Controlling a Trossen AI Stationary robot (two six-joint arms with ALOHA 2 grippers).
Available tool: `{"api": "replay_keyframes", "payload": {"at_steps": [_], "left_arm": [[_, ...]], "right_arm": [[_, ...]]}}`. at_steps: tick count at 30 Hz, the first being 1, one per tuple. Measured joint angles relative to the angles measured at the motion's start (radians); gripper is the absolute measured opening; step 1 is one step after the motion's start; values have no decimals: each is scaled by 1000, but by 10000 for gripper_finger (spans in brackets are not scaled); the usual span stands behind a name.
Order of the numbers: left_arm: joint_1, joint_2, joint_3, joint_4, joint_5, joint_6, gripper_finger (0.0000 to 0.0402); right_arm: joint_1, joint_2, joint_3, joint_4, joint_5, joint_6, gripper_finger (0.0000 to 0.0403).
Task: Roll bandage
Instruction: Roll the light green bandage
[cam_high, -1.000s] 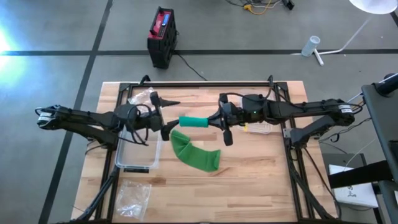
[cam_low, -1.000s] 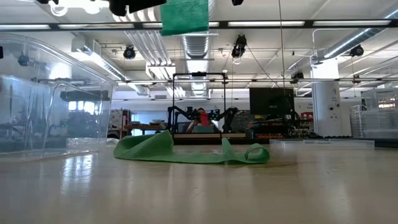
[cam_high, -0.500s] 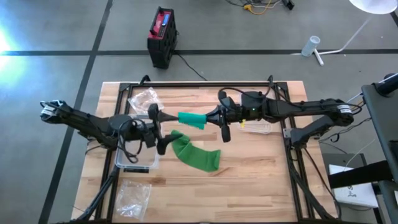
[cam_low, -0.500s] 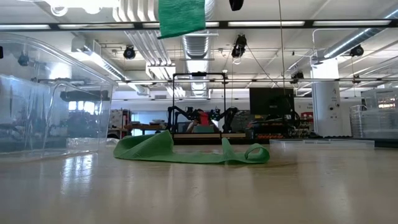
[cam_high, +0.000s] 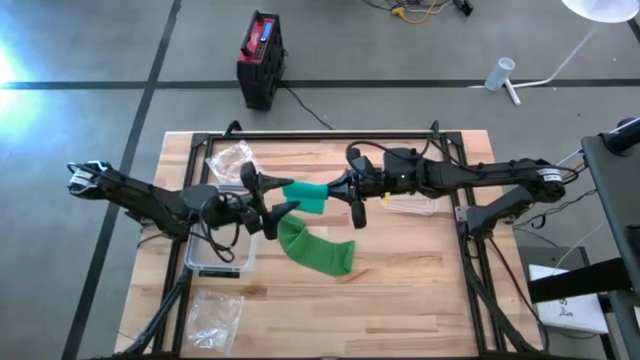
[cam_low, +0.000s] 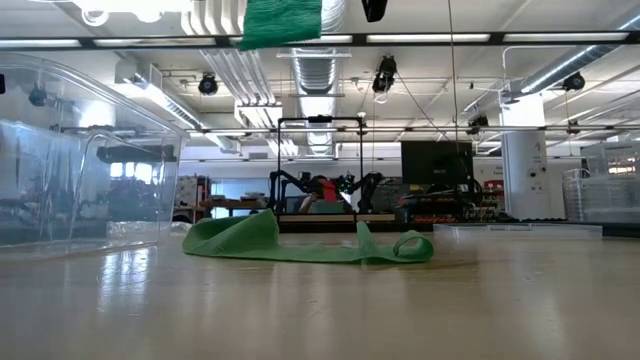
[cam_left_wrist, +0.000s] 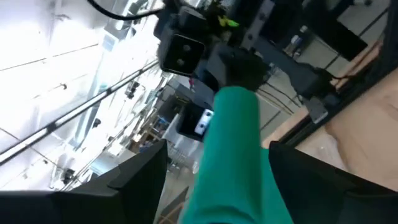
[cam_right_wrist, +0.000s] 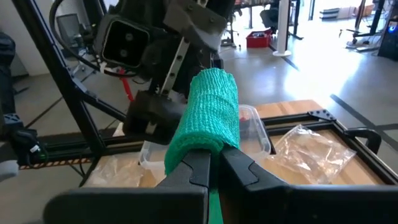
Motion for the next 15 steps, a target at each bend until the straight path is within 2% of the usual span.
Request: {"api": "replay_keyframes", "payload": {"at_steps": [6, 12, 15], "left_arm": [[8, 31, 41, -12, -16, -126, 252], [14, 75, 49, -34, -21, -98, 240], [15, 89, 49, -30, -74, -92, 236]], "right_arm": [[0, 0, 0, 2, -1, -21, 3], [0, 0, 0, 10, -2, -21, 5], [0, -1, 0, 9, -2, -21, 14]]}}
